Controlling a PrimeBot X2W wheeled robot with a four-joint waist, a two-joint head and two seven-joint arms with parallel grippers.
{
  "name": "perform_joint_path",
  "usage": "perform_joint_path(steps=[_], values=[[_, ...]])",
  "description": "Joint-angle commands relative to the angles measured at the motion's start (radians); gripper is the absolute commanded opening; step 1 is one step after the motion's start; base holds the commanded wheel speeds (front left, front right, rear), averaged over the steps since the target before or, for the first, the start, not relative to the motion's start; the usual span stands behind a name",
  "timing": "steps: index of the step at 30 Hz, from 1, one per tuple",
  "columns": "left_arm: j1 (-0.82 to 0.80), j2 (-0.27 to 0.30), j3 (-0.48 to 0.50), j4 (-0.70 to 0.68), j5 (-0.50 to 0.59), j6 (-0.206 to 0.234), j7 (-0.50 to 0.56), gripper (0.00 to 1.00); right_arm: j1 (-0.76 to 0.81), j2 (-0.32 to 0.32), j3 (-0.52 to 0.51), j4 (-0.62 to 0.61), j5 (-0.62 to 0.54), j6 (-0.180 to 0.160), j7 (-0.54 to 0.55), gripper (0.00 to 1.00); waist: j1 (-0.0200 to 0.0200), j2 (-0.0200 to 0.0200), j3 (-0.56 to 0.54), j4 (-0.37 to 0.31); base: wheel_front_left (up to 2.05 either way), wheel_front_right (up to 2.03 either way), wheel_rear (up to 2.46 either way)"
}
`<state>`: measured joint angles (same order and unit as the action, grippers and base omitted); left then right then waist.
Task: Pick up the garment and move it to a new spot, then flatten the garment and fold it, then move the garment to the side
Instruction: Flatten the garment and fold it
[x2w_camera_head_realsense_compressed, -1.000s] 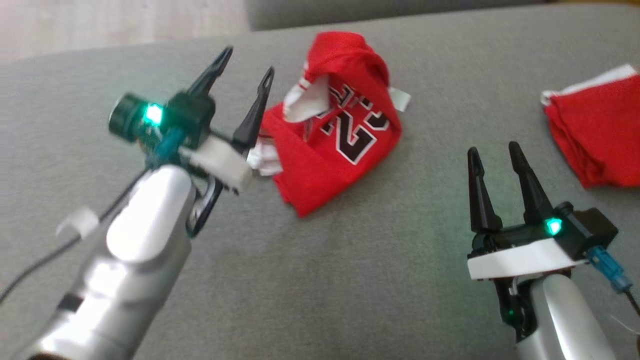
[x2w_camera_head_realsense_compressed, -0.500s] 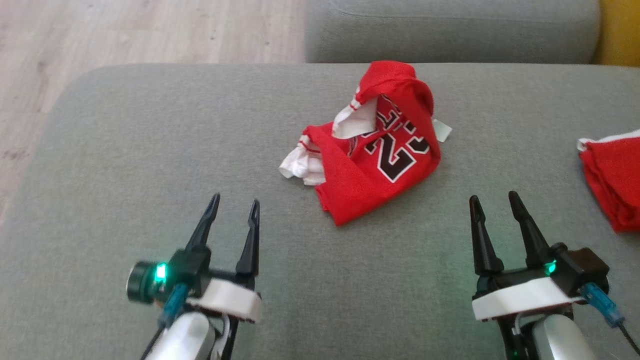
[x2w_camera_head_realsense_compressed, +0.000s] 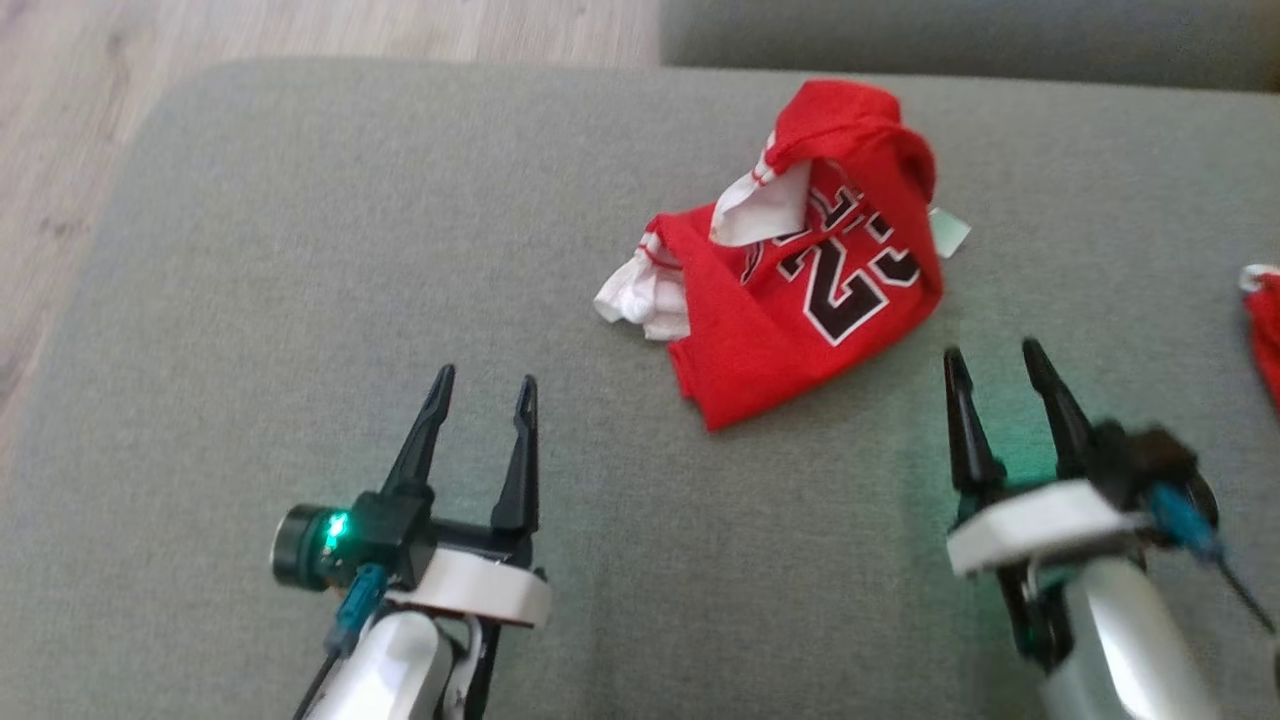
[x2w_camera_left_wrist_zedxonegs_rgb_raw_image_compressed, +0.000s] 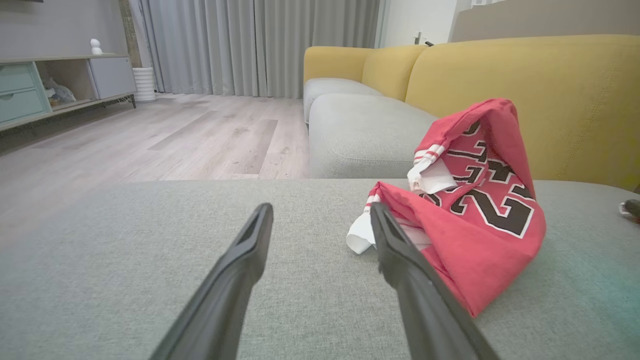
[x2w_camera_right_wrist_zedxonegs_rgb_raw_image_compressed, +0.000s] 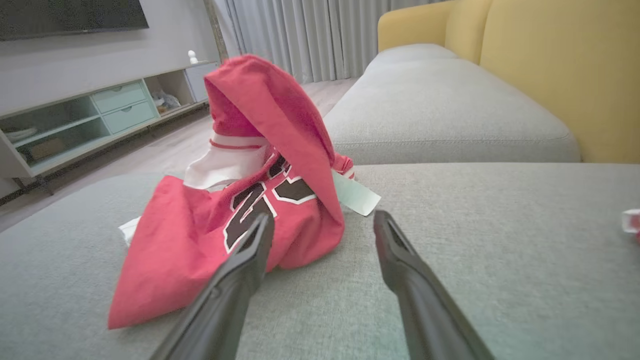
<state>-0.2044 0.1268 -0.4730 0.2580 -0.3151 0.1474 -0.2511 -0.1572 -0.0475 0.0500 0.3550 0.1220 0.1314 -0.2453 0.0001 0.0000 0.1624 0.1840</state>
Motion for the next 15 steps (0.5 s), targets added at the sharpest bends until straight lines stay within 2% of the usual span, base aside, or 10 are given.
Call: perform_joint_path(steps=[1,9,13,14,15], values=[[-0.054,-0.008,0.042,-0.022,0.011,-0.008,-0.011,1.00,-0.077,-0.013,0.018,0.018,0.006,-0.001,0.013,1.00,-0.0001,0.0000,0.031,0.020,0.00,0.00,0.00],[-0.094,-0.047,0.047,0.009,0.036,-0.042,-0.011,1.00,-0.280,-0.038,-0.008,0.286,0.079,-0.001,0.070,1.00,-0.0001,0.0000,0.084,0.071,0.00,0.00,0.00],[-0.100,-0.057,0.061,0.017,0.042,-0.050,-0.011,1.00,-0.339,-0.053,0.038,0.377,0.121,-0.001,0.066,1.00,-0.0001,0.0000,0.093,0.081,0.00,0.00,0.00],[-0.100,-0.058,0.065,0.019,0.044,-0.052,-0.011,1.00,-0.349,-0.058,0.052,0.394,0.129,-0.001,0.060,0.41,-0.0001,0.0000,0.093,0.081,0.00,0.00,0.00],[-0.099,-0.060,0.070,0.020,0.046,-0.053,-0.011,1.00,-0.358,-0.064,0.066,0.405,0.133,-0.001,0.050,0.00,-0.0001,0.0000,0.092,0.080,0.00,0.00,0.00]])
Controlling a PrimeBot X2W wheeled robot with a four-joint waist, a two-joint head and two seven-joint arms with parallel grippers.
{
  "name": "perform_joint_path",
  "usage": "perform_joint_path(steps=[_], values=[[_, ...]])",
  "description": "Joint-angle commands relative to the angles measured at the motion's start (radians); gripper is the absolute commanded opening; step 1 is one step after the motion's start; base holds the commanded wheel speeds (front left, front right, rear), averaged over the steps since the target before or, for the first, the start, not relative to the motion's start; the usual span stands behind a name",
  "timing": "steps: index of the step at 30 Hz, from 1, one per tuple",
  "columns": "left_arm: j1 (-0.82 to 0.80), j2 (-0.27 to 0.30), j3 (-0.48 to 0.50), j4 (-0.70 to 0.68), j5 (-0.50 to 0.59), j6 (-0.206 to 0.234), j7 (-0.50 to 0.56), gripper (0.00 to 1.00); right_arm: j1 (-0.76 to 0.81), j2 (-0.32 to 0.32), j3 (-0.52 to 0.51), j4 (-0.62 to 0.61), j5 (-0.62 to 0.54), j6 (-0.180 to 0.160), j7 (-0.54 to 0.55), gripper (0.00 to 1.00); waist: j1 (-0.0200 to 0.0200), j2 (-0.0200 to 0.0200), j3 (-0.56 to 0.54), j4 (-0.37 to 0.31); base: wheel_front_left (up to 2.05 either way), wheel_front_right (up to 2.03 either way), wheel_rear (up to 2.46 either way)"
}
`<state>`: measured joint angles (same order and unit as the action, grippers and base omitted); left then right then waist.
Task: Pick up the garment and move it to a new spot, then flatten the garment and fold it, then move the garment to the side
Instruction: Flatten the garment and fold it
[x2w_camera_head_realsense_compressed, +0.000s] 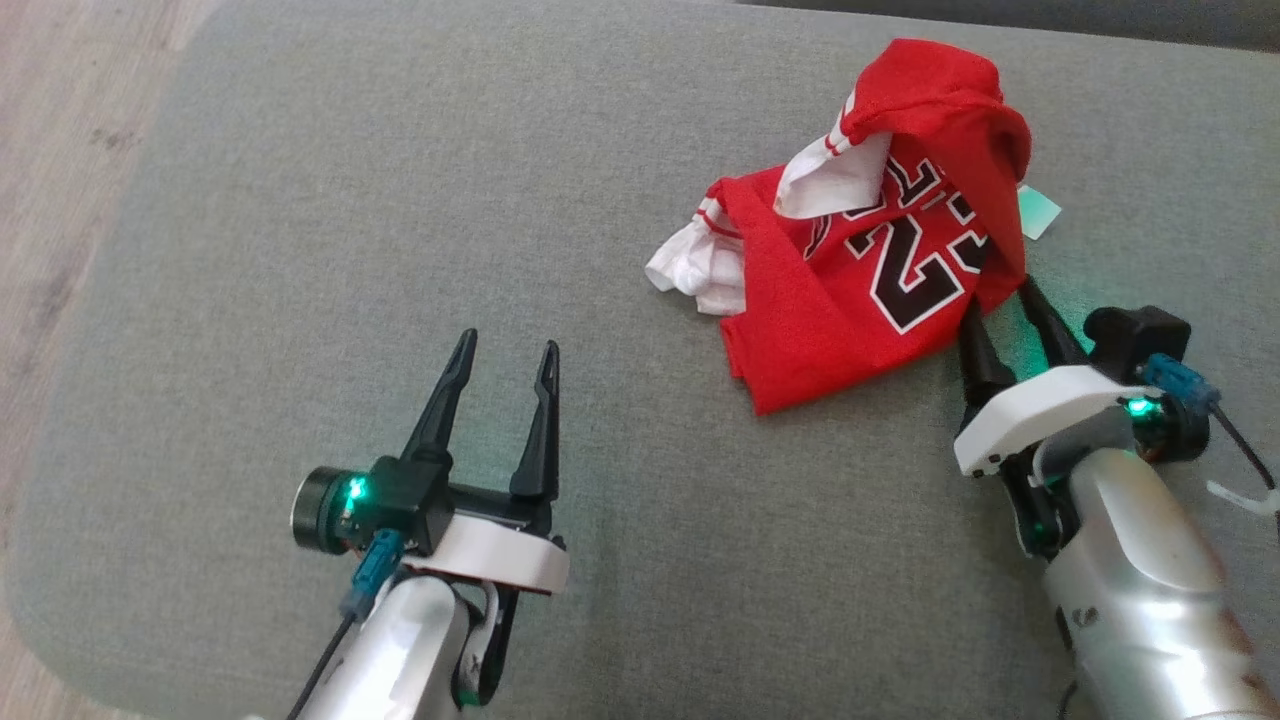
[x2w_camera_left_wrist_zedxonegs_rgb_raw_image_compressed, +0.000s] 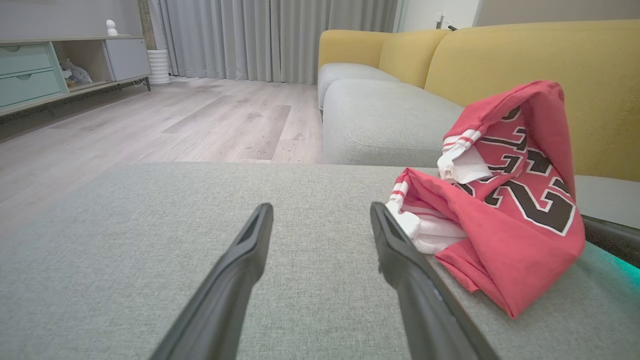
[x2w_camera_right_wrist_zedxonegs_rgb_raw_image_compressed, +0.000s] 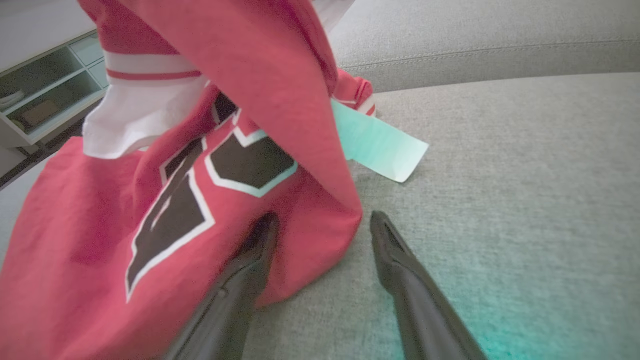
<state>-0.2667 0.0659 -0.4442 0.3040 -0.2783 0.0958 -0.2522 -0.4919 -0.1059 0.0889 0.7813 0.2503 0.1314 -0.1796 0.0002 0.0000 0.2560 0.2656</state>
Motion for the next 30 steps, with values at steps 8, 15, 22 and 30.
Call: perform_joint_path(steps=[8,15,22,30], values=[[-0.016,-0.005,0.078,-0.009,0.018,-0.015,-0.009,1.00,-0.006,-0.067,0.015,-0.036,-0.038,-0.001,-0.077,0.00,-0.0002,0.0000,-0.064,-0.068,0.00,0.00,0.00],[0.008,-0.009,0.098,-0.006,0.022,-0.025,-0.009,1.00,0.070,-0.120,-0.075,-0.174,-0.098,-0.001,-0.078,0.00,-0.0002,0.0000,-0.127,-0.140,0.00,0.00,0.00],[0.024,-0.013,0.100,-0.005,0.023,-0.031,-0.009,1.00,0.154,-0.110,-0.247,-0.348,-0.254,-0.001,0.029,0.00,-0.0002,0.0000,-0.167,-0.183,0.00,0.00,0.00],[0.019,-0.015,0.113,-0.003,0.031,-0.037,-0.010,1.00,0.230,0.013,-0.213,-0.480,-0.312,-0.001,0.007,1.00,-0.0002,0.0000,-0.171,-0.218,0.00,0.00,0.00]])
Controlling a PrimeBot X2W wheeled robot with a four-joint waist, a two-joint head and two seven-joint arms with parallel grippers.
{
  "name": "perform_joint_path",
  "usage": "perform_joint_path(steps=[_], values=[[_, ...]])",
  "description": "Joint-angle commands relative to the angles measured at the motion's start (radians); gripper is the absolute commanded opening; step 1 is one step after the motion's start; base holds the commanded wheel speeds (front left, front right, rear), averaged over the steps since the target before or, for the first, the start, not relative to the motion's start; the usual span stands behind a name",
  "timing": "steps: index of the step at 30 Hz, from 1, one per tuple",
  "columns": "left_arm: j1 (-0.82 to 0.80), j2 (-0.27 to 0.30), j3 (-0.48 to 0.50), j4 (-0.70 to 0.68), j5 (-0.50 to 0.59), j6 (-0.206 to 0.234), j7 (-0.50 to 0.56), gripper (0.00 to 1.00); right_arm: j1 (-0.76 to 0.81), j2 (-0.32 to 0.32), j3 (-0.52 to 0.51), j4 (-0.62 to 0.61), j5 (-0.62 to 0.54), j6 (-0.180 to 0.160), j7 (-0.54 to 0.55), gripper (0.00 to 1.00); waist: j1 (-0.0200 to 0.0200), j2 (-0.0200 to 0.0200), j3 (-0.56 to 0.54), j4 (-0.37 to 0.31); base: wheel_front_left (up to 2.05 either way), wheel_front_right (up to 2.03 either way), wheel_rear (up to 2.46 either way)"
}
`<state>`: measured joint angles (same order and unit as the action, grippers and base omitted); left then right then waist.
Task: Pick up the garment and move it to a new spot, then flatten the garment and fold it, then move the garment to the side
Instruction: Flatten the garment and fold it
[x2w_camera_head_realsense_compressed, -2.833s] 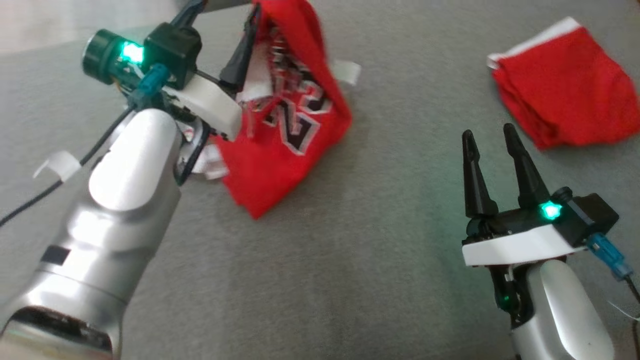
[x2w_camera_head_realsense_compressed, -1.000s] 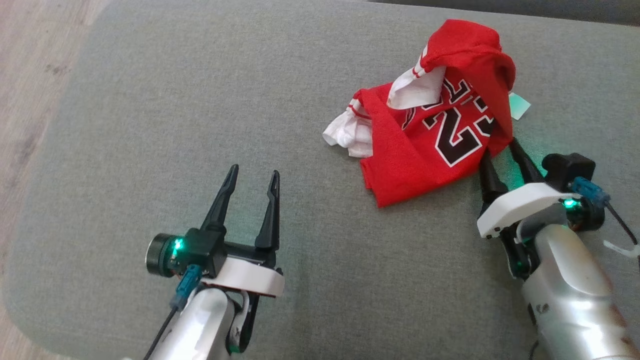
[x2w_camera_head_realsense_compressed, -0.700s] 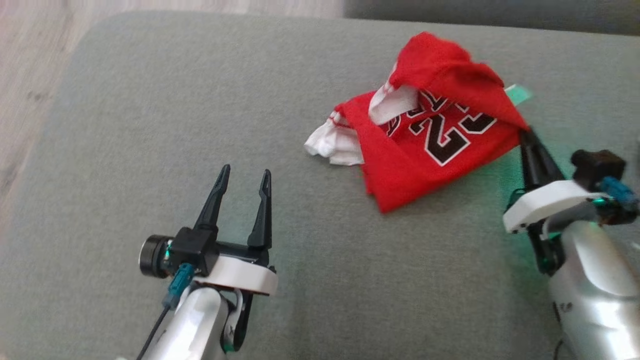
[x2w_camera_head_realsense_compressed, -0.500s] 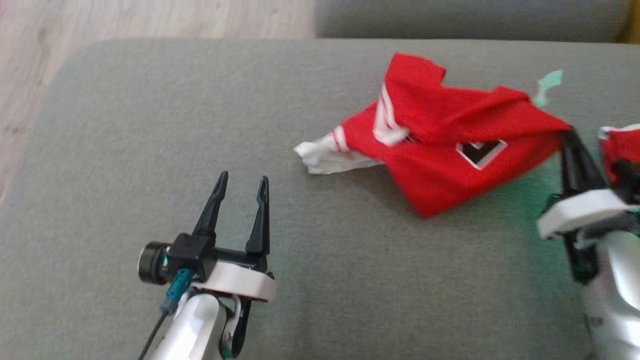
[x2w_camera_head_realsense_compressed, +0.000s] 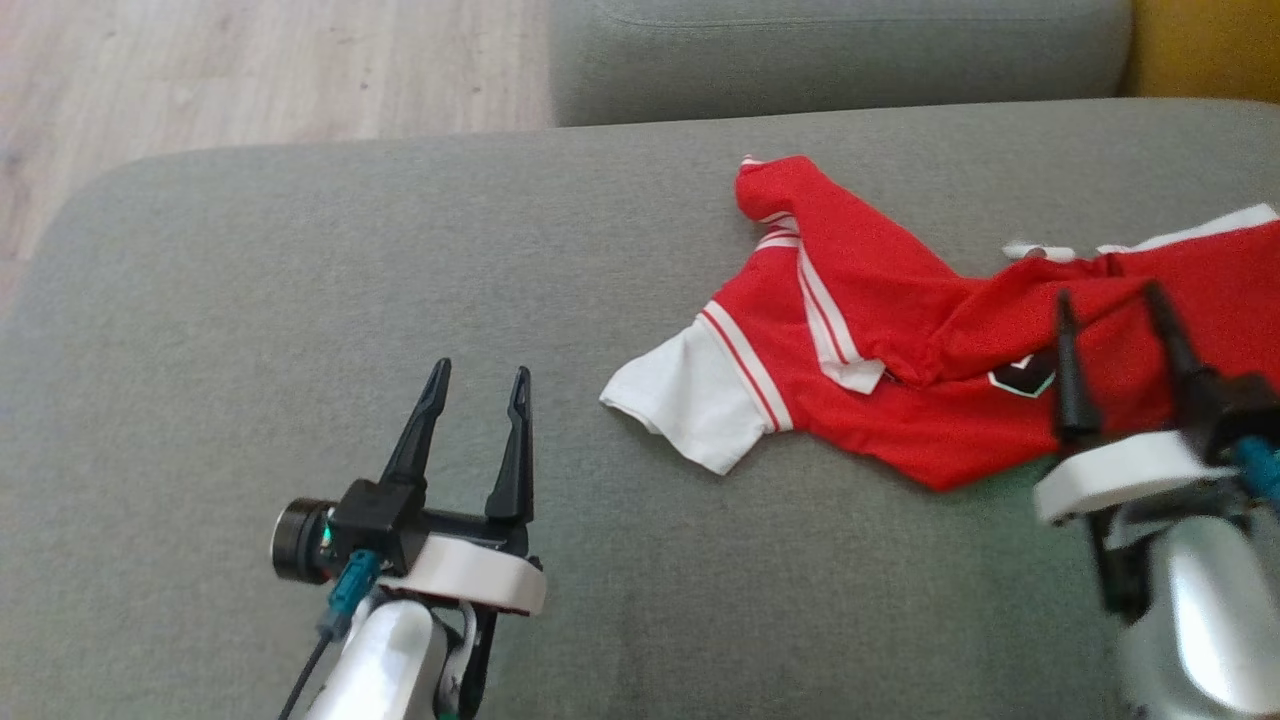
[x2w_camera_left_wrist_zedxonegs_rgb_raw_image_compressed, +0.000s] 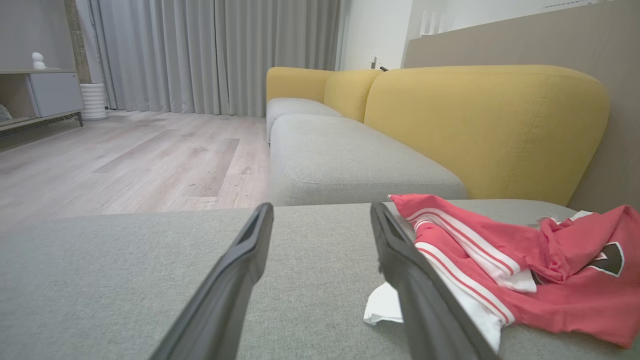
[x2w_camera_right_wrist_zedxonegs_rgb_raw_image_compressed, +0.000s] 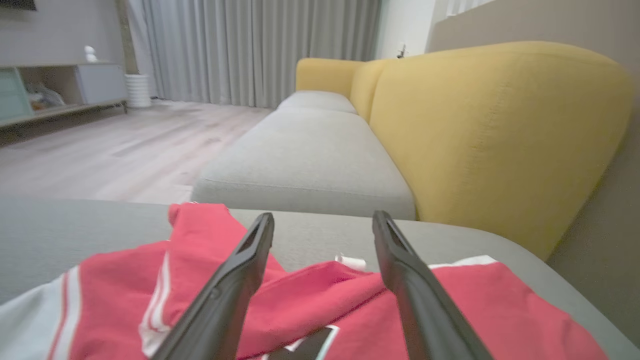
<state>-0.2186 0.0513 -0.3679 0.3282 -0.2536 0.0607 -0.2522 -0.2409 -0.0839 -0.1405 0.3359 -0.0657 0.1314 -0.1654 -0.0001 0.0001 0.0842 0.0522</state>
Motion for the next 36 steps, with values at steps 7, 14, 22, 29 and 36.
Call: perform_joint_path(steps=[7,14,22,29,36], values=[[-0.043,0.000,0.052,-0.019,0.017,-0.015,-0.010,1.00,0.091,0.028,0.233,-0.112,0.141,-0.001,-0.082,1.00,0.0001,-0.0001,0.023,-0.065,0.00,0.00,0.00],[-0.117,0.007,0.049,0.028,0.045,-0.048,-0.010,1.00,0.130,0.033,0.271,-0.167,0.200,-0.001,-0.096,1.00,0.0001,-0.0001,0.091,-0.141,0.00,0.00,0.00],[-0.285,0.028,-0.002,0.197,0.076,-0.107,0.101,1.00,0.106,0.033,0.253,-0.205,0.224,-0.001,-0.096,1.00,0.0001,-0.0001,0.162,-0.200,0.00,0.00,0.00],[-0.439,0.049,-0.033,0.357,0.079,-0.150,0.223,1.00,0.089,0.034,0.266,-0.212,0.248,-0.001,-0.096,1.00,0.0001,-0.0001,0.212,-0.255,0.00,0.00,0.00],[-0.507,0.049,-0.073,0.447,0.045,-0.181,0.265,1.00,0.082,0.034,0.270,-0.205,0.270,-0.001,-0.096,1.00,0.0001,-0.0001,0.227,-0.298,0.00,0.00,0.00]])
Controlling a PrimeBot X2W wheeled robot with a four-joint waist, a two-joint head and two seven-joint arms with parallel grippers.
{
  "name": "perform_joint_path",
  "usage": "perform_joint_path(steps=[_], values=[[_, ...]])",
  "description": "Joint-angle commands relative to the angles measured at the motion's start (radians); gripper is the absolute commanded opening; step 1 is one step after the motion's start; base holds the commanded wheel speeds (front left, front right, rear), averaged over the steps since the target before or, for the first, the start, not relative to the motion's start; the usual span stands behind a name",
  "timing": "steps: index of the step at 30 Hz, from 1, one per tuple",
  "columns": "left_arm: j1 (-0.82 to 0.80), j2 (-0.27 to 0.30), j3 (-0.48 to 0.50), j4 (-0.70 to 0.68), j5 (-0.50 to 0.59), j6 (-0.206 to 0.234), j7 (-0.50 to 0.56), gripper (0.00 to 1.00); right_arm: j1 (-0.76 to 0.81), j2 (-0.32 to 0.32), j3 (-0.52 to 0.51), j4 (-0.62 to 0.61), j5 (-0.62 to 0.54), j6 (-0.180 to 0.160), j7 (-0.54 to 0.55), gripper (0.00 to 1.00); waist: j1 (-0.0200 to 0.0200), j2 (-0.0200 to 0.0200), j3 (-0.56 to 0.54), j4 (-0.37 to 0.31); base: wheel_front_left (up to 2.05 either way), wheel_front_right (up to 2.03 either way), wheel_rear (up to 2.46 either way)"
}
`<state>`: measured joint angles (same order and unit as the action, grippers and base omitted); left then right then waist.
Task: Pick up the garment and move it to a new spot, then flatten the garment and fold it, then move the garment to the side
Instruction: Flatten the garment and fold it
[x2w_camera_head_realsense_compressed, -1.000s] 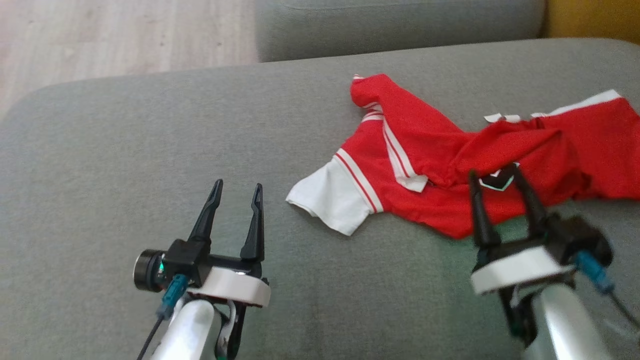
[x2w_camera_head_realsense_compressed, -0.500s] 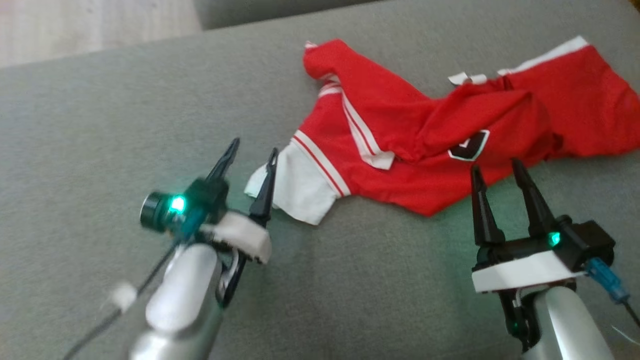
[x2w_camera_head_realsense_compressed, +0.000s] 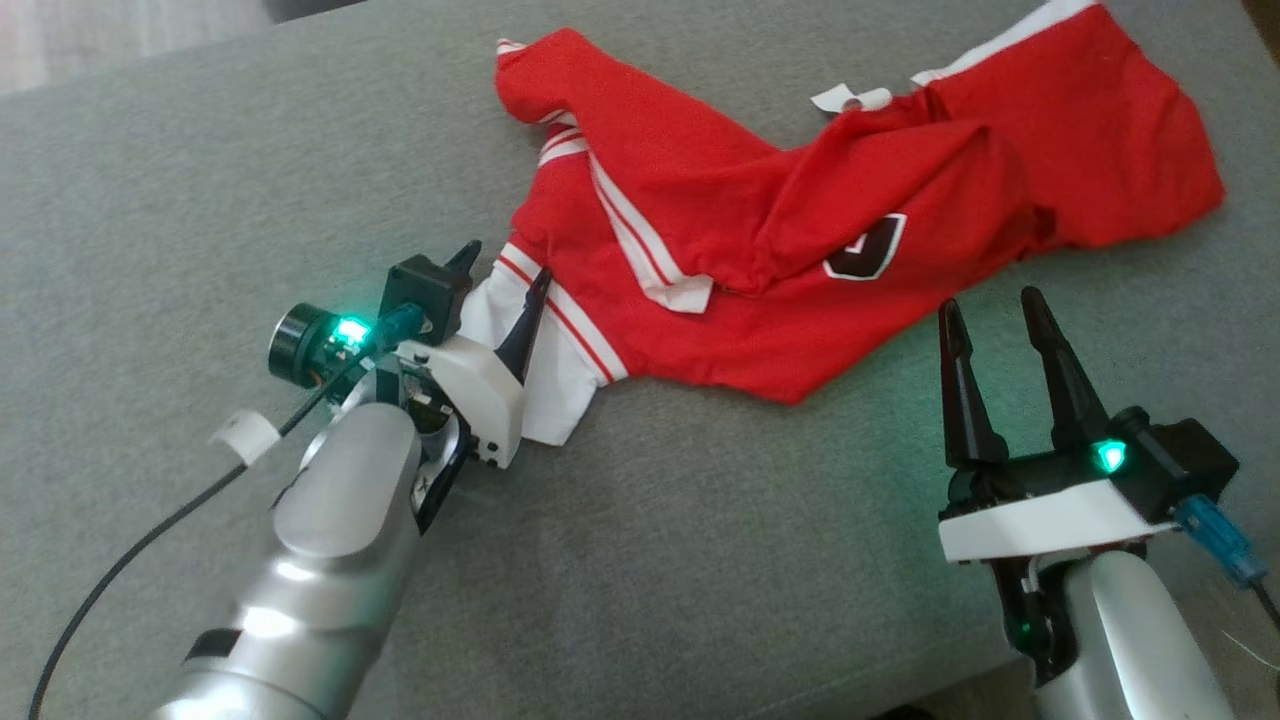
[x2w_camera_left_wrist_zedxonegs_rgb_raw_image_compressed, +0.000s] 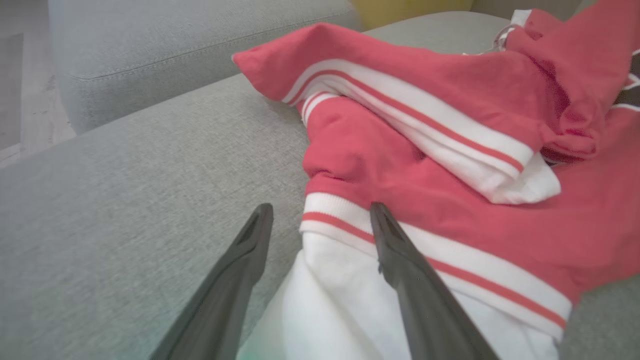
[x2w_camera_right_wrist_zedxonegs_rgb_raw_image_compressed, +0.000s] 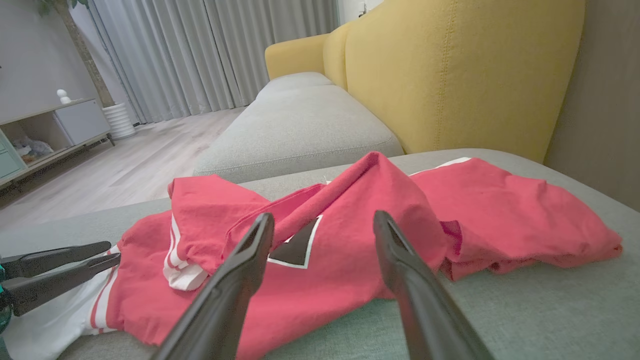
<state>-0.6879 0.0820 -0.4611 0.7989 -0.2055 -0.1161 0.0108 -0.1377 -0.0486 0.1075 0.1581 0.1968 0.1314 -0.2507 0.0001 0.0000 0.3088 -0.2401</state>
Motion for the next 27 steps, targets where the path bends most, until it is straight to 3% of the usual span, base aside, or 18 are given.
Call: perform_joint_path(steps=[1,5,6,7,10,16,27], values=[[-0.042,0.017,0.015,-0.014,-0.009,-0.006,0.003,1.00,-0.021,-0.002,0.024,-0.026,0.010,-0.001,-0.011,1.00,-0.0001,0.0000,0.003,-0.011,0.00,0.00,0.00],[-0.050,0.010,-0.008,0.028,-0.038,-0.011,0.014,1.00,-0.022,-0.002,0.027,-0.024,0.015,-0.001,-0.011,1.00,-0.0001,0.0000,-0.001,-0.022,0.00,0.00,0.00],[-0.051,0.009,-0.014,0.036,-0.045,-0.012,0.015,0.40,-0.022,-0.002,0.027,-0.023,0.015,-0.001,-0.011,1.00,-0.0001,0.0000,-0.002,-0.023,0.00,0.00,0.00],[-0.053,0.008,-0.017,0.041,-0.053,-0.013,0.010,0.00,-0.023,-0.002,0.026,-0.022,0.015,-0.001,-0.011,1.00,-0.0001,0.0000,-0.004,-0.023,0.00,0.00,0.00],[-0.064,0.014,-0.005,0.055,-0.071,-0.009,-0.038,0.00,-0.023,-0.002,0.022,-0.020,0.008,-0.001,-0.011,1.00,-0.0001,0.0000,-0.013,-0.013,0.00,0.00,0.00],[-0.074,0.043,0.054,0.089,-0.098,0.053,-0.159,0.00,-0.020,-0.002,0.015,-0.018,-0.019,-0.001,-0.011,1.00,-0.0001,0.0000,-0.041,0.031,0.00,0.00,0.00],[-0.014,0.093,0.150,0.107,-0.164,0.109,-0.261,0.00,-0.009,-0.002,-0.007,-0.016,-0.066,-0.001,-0.011,1.00,-0.0001,0.0000,-0.097,0.175,0.00,0.00,0.00]])
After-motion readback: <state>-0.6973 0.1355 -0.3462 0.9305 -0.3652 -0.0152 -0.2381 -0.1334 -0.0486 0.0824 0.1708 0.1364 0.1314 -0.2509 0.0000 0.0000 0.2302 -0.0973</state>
